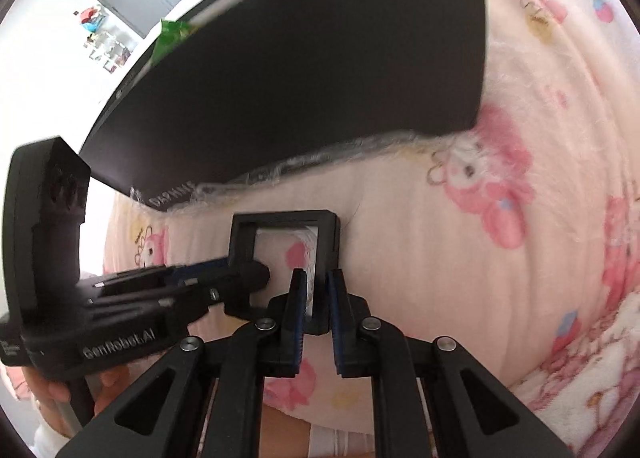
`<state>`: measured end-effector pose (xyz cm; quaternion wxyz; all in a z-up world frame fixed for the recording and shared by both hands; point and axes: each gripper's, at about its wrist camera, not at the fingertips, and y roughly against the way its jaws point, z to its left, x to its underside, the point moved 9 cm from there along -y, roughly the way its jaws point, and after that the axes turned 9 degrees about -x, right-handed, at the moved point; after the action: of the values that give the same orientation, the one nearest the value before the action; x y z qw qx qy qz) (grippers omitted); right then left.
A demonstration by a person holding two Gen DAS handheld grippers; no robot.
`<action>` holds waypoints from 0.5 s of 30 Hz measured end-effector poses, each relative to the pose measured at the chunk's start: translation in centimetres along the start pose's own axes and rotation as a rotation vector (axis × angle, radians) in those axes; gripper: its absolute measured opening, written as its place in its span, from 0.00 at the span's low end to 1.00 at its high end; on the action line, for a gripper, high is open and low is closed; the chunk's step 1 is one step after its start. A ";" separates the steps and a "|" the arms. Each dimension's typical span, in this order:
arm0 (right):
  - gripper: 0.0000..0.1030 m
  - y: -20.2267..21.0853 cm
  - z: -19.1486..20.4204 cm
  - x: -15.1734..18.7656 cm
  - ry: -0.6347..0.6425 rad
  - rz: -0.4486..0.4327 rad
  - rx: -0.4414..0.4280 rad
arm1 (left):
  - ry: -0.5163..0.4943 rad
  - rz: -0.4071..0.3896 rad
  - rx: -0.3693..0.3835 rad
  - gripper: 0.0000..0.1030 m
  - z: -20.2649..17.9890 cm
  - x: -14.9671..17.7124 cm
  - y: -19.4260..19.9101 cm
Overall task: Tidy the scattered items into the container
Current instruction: 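Carry the black frame with both grippers over the box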
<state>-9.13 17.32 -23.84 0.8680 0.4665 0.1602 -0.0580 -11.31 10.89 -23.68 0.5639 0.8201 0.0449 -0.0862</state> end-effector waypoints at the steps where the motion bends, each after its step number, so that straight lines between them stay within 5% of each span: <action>1: 0.09 0.3 -0.1 -0.3 0.004 -0.012 0.007 | 0.014 0.001 0.034 0.22 -0.2 -0.1 0.3; 9: 0.09 -0.9 -1.8 0.3 -0.033 0.030 0.015 | 0.024 -0.007 -0.038 0.23 0.9 -0.7 0.3; 15: 0.09 0.4 -0.9 0.1 -0.005 0.009 0.004 | 0.006 -0.021 0.014 0.23 0.1 -0.4 2.0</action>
<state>-9.16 18.31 -23.96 0.8677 0.4688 0.1556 -0.0556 -11.40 10.08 -21.78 0.5573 0.8236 0.0547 -0.0899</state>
